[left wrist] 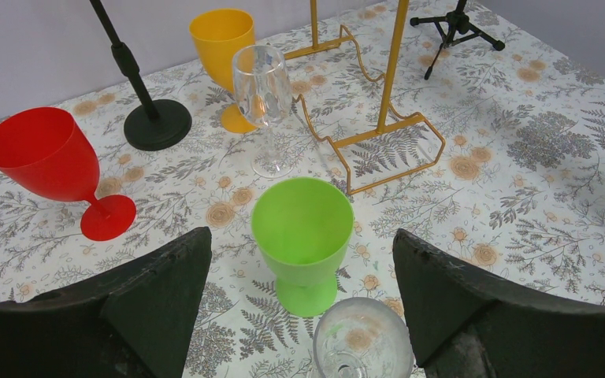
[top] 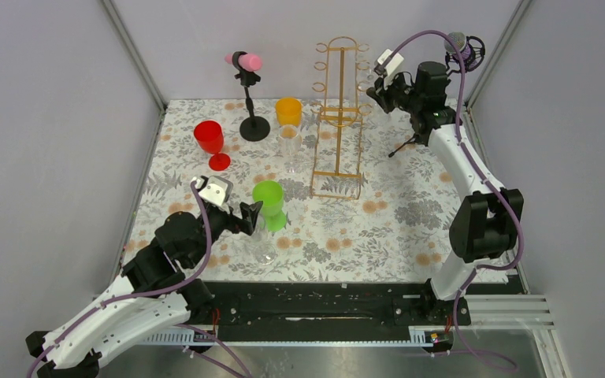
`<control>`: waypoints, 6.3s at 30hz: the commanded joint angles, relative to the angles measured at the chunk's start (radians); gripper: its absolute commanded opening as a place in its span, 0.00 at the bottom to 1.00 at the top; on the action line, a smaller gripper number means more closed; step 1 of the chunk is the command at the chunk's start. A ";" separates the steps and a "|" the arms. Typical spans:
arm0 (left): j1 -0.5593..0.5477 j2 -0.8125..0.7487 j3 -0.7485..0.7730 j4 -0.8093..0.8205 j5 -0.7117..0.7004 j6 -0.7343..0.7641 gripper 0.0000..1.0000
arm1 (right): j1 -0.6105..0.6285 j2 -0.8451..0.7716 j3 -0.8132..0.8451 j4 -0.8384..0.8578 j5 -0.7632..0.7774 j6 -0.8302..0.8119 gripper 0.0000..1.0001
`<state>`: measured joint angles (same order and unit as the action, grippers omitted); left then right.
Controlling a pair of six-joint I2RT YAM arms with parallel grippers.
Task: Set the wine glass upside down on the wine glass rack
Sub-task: Turn the wine glass upside down at the wine rack.
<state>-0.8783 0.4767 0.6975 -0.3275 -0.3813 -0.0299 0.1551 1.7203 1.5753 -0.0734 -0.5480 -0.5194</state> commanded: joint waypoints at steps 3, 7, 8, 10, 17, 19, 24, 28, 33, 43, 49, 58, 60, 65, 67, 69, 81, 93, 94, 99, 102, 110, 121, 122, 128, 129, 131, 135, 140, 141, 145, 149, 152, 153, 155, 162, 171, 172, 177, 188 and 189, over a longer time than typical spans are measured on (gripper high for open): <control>0.005 -0.015 0.000 0.048 -0.009 0.012 0.86 | -0.003 0.013 0.097 0.007 -0.033 -0.011 0.00; 0.004 -0.014 -0.001 0.047 -0.011 0.012 0.86 | -0.001 0.032 0.131 -0.027 -0.034 -0.021 0.00; 0.004 -0.014 -0.001 0.047 -0.011 0.012 0.86 | -0.001 0.033 0.133 -0.033 -0.035 -0.023 0.00; 0.005 -0.015 -0.001 0.047 -0.011 0.012 0.86 | -0.001 0.033 0.130 -0.035 -0.038 -0.026 0.00; 0.004 -0.016 -0.003 0.048 -0.011 0.012 0.86 | 0.008 0.025 0.104 -0.056 -0.036 -0.070 0.00; 0.004 -0.016 -0.003 0.047 -0.011 0.012 0.86 | 0.008 0.024 0.096 -0.057 -0.038 -0.080 0.00; 0.005 -0.014 -0.003 0.048 -0.010 0.012 0.86 | 0.010 0.040 0.120 -0.081 -0.034 -0.091 0.00; 0.004 -0.012 -0.001 0.048 -0.009 0.013 0.86 | 0.013 0.039 0.125 -0.083 -0.038 -0.094 0.00; 0.004 -0.011 -0.002 0.048 -0.008 0.012 0.86 | 0.014 0.041 0.135 -0.086 -0.033 -0.100 0.00; 0.005 -0.010 -0.003 0.050 -0.008 0.013 0.86 | 0.016 0.086 0.202 -0.125 -0.031 -0.102 0.00; 0.004 -0.009 -0.003 0.050 -0.008 0.015 0.86 | 0.019 0.081 0.184 -0.120 -0.032 -0.113 0.00; 0.005 -0.014 -0.004 0.049 -0.011 0.016 0.86 | 0.018 0.073 0.180 -0.094 -0.027 -0.102 0.00; 0.005 -0.013 -0.004 0.048 -0.010 0.016 0.86 | 0.018 0.075 0.184 -0.096 -0.030 -0.100 0.00; 0.004 -0.018 -0.004 0.047 -0.011 0.016 0.86 | 0.021 0.069 0.174 -0.088 -0.031 -0.094 0.00; 0.004 -0.020 -0.004 0.047 -0.013 0.016 0.86 | 0.022 0.063 0.156 -0.071 -0.028 -0.090 0.00; 0.005 -0.022 -0.005 0.047 -0.016 0.016 0.86 | 0.022 0.062 0.148 -0.060 -0.027 -0.086 0.00; 0.005 -0.015 -0.004 0.051 -0.016 0.021 0.86 | 0.023 0.064 0.133 0.011 -0.051 -0.042 0.00; 0.005 -0.014 -0.004 0.052 -0.019 0.022 0.86 | 0.023 0.045 0.077 0.105 -0.090 -0.012 0.00; 0.004 -0.014 -0.007 0.051 -0.018 0.022 0.86 | 0.023 0.043 0.067 0.113 -0.090 -0.011 0.00; 0.005 -0.014 -0.007 0.054 -0.019 0.022 0.86 | 0.023 0.015 0.016 0.174 -0.072 0.000 0.00; 0.004 -0.014 -0.007 0.052 -0.018 0.022 0.86 | 0.022 -0.010 -0.026 0.230 -0.045 0.010 0.00; 0.005 -0.017 -0.007 0.051 -0.022 0.022 0.86 | 0.020 -0.052 -0.074 0.291 -0.012 0.018 0.00; 0.005 -0.019 -0.007 0.050 -0.021 0.023 0.86 | 0.020 -0.089 -0.121 0.315 -0.008 0.018 0.00; 0.004 -0.020 -0.007 0.050 -0.022 0.022 0.86 | 0.020 -0.092 -0.126 0.319 -0.005 0.018 0.00; 0.005 -0.020 -0.007 0.050 -0.022 0.022 0.86 | 0.020 -0.102 -0.130 0.310 -0.016 0.013 0.00; 0.005 -0.020 -0.007 0.050 -0.023 0.022 0.86 | 0.020 -0.103 -0.129 0.305 -0.021 0.010 0.00; 0.005 -0.020 -0.007 0.050 -0.024 0.022 0.86 | 0.021 -0.105 -0.130 0.294 -0.026 0.004 0.00; 0.005 -0.020 -0.007 0.050 -0.022 0.022 0.86 | 0.020 -0.113 -0.145 0.295 -0.031 -0.001 0.00; 0.005 -0.022 -0.008 0.049 -0.022 0.022 0.86 | 0.020 -0.117 -0.144 0.274 -0.040 -0.013 0.00; 0.005 -0.020 -0.008 0.050 -0.022 0.022 0.86 | 0.020 -0.116 -0.142 0.270 -0.040 -0.016 0.00; 0.004 -0.020 -0.007 0.050 -0.022 0.023 0.86 | 0.020 -0.105 -0.112 0.228 -0.059 -0.034 0.00; 0.005 -0.021 -0.007 0.052 -0.023 0.022 0.86 | 0.020 -0.082 -0.058 0.168 -0.072 -0.052 0.00; 0.004 -0.018 -0.007 0.051 -0.022 0.022 0.86 | 0.020 -0.065 -0.027 0.128 -0.080 -0.062 0.00; 0.004 -0.017 -0.007 0.051 -0.022 0.022 0.86 | 0.020 -0.060 -0.016 0.115 -0.084 -0.065 0.00; 0.005 -0.017 -0.007 0.051 -0.021 0.022 0.86 | 0.020 -0.050 0.004 0.087 -0.095 -0.073 0.00; 0.005 -0.017 -0.007 0.052 -0.022 0.022 0.86 | 0.021 -0.010 0.056 -0.014 -0.109 -0.093 0.00; 0.005 -0.018 -0.007 0.052 -0.022 0.022 0.86 | 0.021 0.013 0.061 -0.004 -0.084 -0.072 0.00; 0.004 -0.018 -0.008 0.052 -0.022 0.022 0.86 | 0.021 0.013 0.060 0.002 -0.082 -0.071 0.00; 0.004 -0.019 -0.008 0.052 -0.025 0.022 0.86 | 0.021 0.008 0.048 0.044 -0.068 -0.046 0.00; 0.004 -0.021 -0.009 0.050 -0.025 0.022 0.86 | 0.021 -0.038 -0.017 0.214 -0.056 0.052 0.00; 0.005 -0.021 -0.008 0.050 -0.025 0.022 0.86 | 0.021 -0.042 -0.023 0.222 -0.051 0.053 0.00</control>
<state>-0.8783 0.4599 0.6933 -0.3206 -0.3927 -0.0223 0.1684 1.7435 1.5612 0.0048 -0.6182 -0.5060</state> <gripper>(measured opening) 0.855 0.104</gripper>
